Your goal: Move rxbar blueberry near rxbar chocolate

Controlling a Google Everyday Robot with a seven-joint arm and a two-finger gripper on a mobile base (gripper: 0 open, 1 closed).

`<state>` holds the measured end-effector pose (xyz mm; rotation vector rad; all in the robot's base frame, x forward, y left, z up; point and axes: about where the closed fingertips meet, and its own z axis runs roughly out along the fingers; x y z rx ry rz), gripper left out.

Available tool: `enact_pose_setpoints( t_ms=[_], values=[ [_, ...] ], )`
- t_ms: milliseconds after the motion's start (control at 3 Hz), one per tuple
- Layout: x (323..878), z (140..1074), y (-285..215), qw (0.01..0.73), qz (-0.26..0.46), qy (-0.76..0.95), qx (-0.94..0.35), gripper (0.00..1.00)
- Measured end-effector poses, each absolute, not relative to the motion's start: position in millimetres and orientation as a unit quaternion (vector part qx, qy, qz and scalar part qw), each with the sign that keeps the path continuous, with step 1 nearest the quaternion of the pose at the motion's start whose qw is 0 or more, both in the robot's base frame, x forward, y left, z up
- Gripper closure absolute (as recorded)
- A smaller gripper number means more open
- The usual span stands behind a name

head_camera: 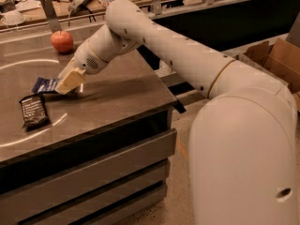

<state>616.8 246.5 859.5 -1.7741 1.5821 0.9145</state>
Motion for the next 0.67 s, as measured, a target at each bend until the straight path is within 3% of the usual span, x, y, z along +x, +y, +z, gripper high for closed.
enact_pose_setpoints(
  t_ms=[667],
  values=[
    [599.1, 857.0, 266.9, 0.276, 0.364, 0.587, -0.668, 0.15]
  ],
)
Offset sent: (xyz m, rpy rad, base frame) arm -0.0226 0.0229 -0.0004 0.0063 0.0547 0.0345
